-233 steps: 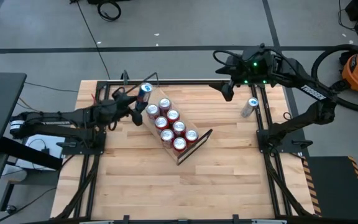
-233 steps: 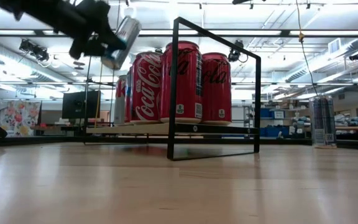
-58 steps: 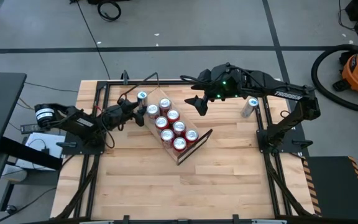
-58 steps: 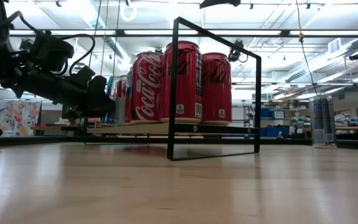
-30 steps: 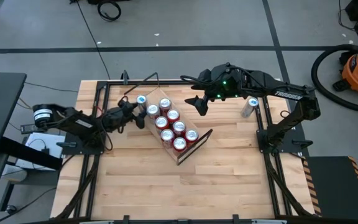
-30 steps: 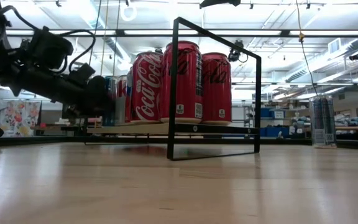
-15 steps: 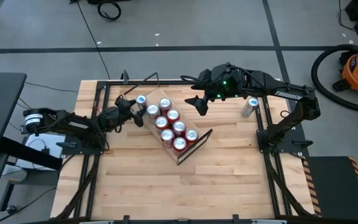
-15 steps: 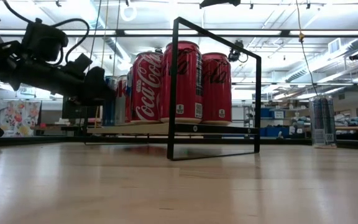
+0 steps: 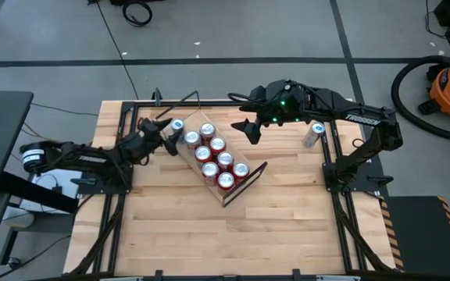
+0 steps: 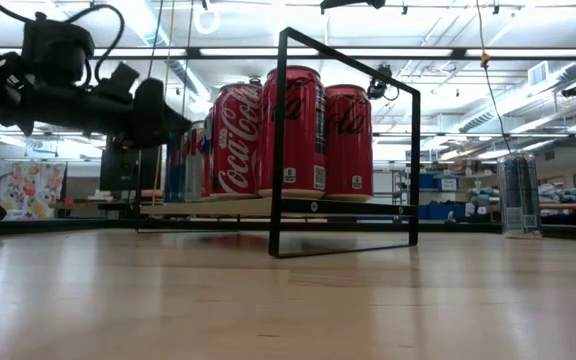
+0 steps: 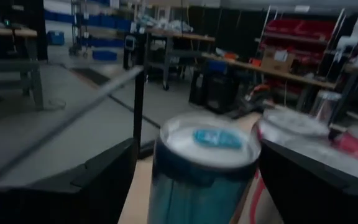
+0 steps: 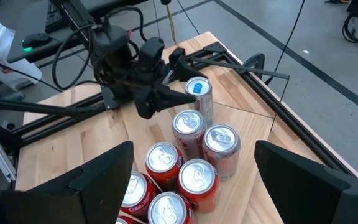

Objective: Place canned beverage on shelf
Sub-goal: Put the left blue soda can on the shelf, then put the blue soda can on the shelf aligned with the other blue soda can

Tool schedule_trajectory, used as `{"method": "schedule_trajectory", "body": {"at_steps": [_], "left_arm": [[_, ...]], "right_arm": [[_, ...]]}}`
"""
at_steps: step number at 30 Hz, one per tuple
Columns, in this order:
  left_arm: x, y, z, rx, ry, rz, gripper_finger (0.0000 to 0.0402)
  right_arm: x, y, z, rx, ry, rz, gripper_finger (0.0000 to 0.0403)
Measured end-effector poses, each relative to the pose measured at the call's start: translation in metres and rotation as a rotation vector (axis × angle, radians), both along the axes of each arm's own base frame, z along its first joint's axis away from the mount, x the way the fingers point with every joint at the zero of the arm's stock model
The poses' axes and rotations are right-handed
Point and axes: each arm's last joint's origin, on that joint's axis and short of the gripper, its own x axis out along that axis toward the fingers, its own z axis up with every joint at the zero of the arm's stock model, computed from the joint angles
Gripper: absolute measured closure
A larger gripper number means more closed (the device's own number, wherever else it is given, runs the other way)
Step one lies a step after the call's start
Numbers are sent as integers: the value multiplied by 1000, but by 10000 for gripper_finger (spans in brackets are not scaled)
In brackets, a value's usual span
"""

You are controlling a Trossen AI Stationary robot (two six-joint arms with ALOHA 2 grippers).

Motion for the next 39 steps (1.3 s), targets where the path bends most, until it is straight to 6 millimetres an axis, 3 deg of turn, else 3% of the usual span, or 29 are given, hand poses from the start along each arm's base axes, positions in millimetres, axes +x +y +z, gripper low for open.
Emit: {"method": "schedule_trajectory", "body": {"at_steps": [9,15,19,26,35,39], "left_arm": [[-4,-2,14,66,-61,-1,65],[6,-2,39,129,-93,-28,65],[20,0,55,112,-23,-49,65],[41,1,94,58,112,-84,65],[48,1,144,-23,189,-96,65],[46,0,162,-83,208,-93,65]], "right_arm": [[0,-1,0,0,0,-2,57],[-11,-13,-7,17,105,-52,57],[-33,-34,-29,78,383,-148,57],[-69,-73,-60,186,711,-292,57],[-107,-109,-121,360,863,-414,57],[-122,-119,-138,421,913,-480,57]]}}
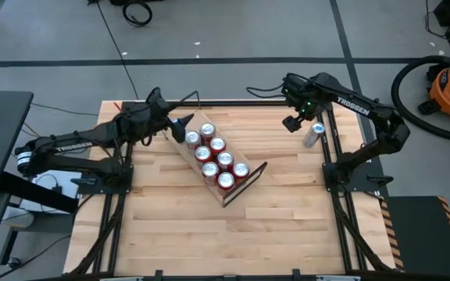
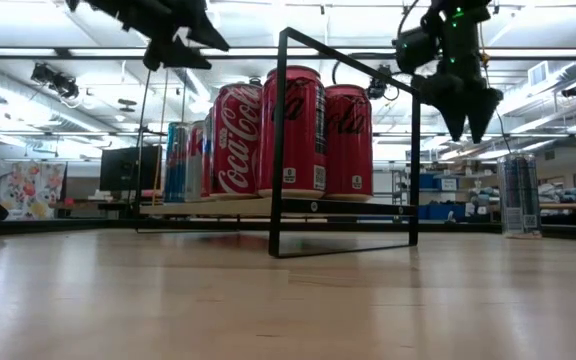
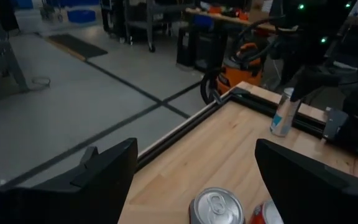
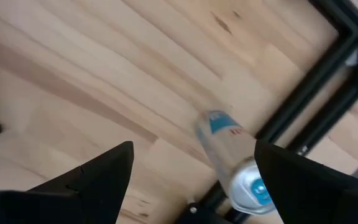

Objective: Place canned beverage on shelf
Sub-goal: Put the blue soda can on the shelf aligned with the other blue soda can

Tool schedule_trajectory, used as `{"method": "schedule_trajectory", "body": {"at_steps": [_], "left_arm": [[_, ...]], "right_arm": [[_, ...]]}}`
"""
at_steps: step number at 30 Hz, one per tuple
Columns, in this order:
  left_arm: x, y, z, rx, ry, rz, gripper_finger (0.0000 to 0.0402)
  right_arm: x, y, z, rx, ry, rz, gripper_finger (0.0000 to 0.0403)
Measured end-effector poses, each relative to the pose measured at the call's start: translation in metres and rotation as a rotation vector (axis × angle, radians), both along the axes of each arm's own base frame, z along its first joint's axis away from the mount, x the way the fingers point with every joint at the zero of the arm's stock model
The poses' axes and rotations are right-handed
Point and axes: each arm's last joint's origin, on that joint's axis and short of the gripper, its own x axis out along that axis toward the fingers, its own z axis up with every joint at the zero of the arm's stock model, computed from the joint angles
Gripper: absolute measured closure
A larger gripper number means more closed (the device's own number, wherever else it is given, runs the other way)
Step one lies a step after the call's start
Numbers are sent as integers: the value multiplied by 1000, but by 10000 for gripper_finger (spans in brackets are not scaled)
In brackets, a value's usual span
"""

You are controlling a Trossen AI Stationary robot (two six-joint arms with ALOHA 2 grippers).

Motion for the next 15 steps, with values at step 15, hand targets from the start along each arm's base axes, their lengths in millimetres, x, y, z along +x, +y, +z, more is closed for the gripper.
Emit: {"method": "schedule_trajectory", "body": {"at_steps": [15], "left_arm": [[-10,-11,50,-80,8,-20,65]], "right_arm": [[-36,-18,-34,91,122,-214,28]]}}
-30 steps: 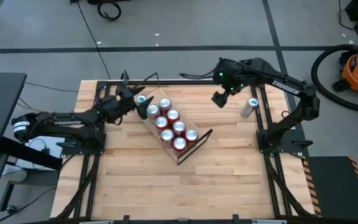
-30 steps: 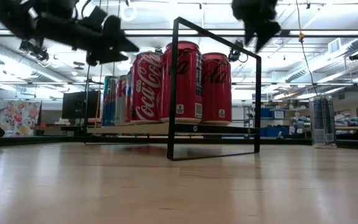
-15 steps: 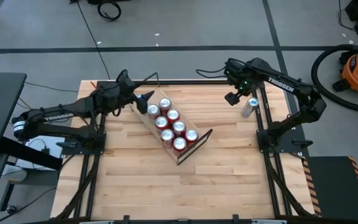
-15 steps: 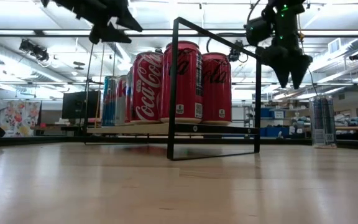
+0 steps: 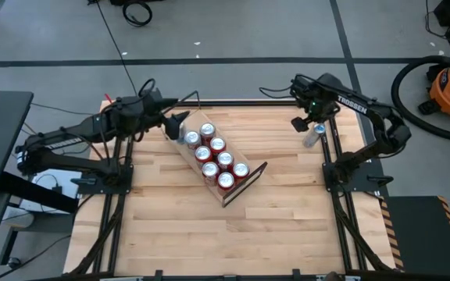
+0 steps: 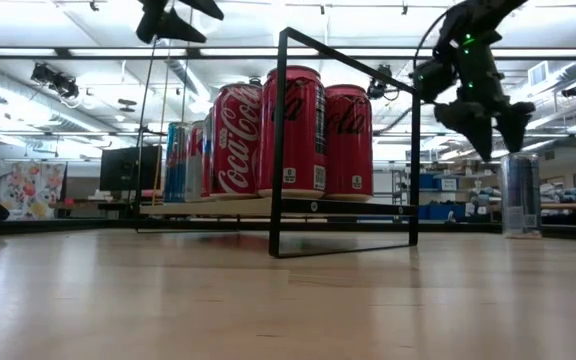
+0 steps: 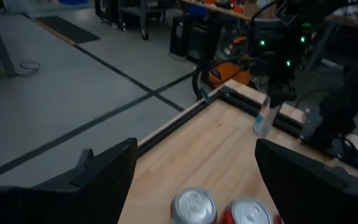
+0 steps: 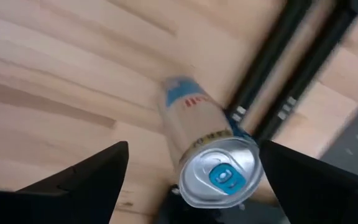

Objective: Place canned beverage on shelf
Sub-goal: Put the blue soda can on the shelf aligned with the other blue soda can

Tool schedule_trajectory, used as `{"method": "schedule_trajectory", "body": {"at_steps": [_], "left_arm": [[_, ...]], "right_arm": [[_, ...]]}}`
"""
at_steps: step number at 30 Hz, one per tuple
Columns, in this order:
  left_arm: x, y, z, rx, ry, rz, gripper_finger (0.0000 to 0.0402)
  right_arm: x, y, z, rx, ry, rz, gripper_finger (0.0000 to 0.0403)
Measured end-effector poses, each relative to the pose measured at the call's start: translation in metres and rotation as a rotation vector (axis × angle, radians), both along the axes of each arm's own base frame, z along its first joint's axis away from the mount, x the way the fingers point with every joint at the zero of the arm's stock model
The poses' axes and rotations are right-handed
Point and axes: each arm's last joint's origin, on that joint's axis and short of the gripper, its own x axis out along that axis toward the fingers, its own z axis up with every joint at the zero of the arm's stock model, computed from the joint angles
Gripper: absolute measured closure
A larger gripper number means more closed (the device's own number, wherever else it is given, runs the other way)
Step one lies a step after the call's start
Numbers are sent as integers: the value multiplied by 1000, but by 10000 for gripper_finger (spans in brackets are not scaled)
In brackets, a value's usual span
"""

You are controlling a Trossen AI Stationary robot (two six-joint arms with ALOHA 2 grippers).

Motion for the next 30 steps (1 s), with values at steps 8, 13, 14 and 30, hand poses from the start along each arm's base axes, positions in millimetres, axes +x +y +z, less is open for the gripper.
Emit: {"method": "schedule_trajectory", "body": {"at_steps": [8,13,14,30], "left_arm": [[-2,-9,-3,-38,85,-45,65],[-3,-11,-5,-42,99,-50,65],[-3,-10,-4,-41,98,-49,65],[-5,-4,-3,-3,113,-24,65]], "right_arm": [[-6,3,-7,-11,42,-38,16],[-3,11,-2,-9,-17,-18,15],[-2,13,-2,-13,-20,-19,15],[9,46,28,-123,-106,-6,21]]}}
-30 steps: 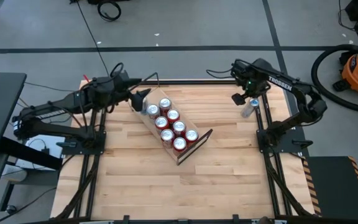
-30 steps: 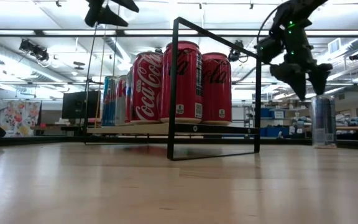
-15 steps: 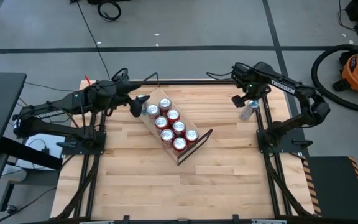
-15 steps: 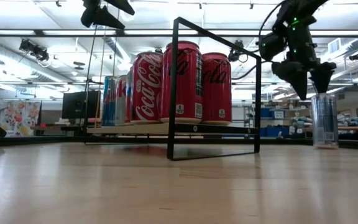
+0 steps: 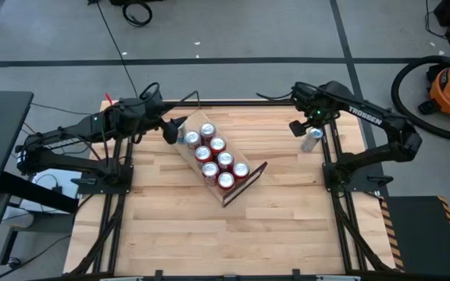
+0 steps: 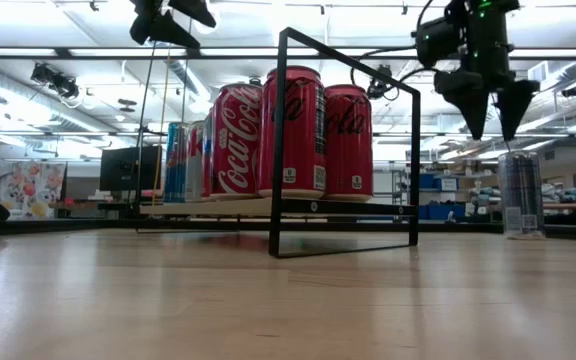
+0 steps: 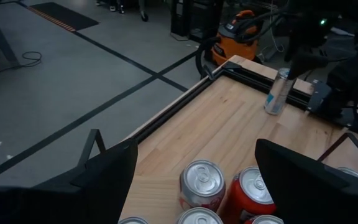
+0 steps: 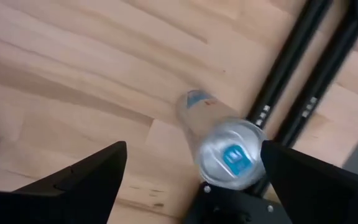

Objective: Place canned beverage on shelf
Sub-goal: Put the blue soda can on the shelf aligned with the other blue soda can

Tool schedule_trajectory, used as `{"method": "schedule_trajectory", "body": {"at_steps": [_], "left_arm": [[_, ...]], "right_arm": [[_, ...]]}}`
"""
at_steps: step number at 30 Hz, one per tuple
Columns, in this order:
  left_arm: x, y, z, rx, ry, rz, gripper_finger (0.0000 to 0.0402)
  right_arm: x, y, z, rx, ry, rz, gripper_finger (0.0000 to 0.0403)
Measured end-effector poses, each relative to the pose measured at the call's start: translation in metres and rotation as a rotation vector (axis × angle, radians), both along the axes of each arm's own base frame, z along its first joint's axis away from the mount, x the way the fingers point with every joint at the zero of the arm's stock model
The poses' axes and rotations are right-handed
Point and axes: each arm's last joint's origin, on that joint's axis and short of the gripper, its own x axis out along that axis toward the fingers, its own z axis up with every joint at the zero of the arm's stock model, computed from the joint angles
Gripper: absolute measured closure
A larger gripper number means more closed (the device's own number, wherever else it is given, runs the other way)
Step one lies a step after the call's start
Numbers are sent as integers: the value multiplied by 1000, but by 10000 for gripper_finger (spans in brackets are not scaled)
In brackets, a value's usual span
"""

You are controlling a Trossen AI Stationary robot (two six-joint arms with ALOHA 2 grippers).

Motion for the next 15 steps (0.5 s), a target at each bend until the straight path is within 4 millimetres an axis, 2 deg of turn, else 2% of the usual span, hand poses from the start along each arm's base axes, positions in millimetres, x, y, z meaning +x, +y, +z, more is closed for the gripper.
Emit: {"method": "schedule_trajectory", "body": {"at_steps": [4,8,15], "left_arm": [[0,0,0,-1,-1,0,65],[0,0,0,-3,-2,1,65],[0,-1,0,-10,-4,-18,65]], "right_arm": [[-11,-2,3,34,40,-65,24],[-18,-7,-4,83,37,-112,25],[-24,-8,-32,172,26,-149,23]]}}
